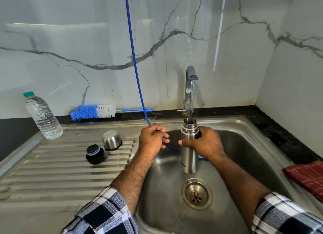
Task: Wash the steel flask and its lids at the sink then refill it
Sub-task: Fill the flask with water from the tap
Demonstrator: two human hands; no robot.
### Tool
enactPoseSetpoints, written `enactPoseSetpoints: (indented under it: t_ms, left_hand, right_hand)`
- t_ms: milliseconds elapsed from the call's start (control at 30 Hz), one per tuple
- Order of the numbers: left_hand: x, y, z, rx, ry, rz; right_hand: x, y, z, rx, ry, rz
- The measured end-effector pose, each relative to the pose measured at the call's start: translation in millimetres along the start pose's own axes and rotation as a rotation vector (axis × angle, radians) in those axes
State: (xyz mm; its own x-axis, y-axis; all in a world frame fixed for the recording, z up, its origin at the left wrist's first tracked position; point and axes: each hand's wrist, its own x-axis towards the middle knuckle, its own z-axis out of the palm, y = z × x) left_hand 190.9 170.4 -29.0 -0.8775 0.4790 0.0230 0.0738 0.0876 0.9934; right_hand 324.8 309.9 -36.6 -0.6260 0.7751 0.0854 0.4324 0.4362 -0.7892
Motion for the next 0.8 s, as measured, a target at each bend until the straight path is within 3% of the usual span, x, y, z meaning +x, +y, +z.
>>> enactPoseSetpoints:
  t_ms: [533, 800]
  left_hand:
    - [4, -3, 0, -0.027, 0.003, -0.008]
    - [47, 23, 34, -0.423, -0.109, -0.159]
  right_hand:
    - [-2, -1, -1, 0.026, 0.007, -0.003]
    - [-4, -6, -6, 0.008, 0.028, 0.000]
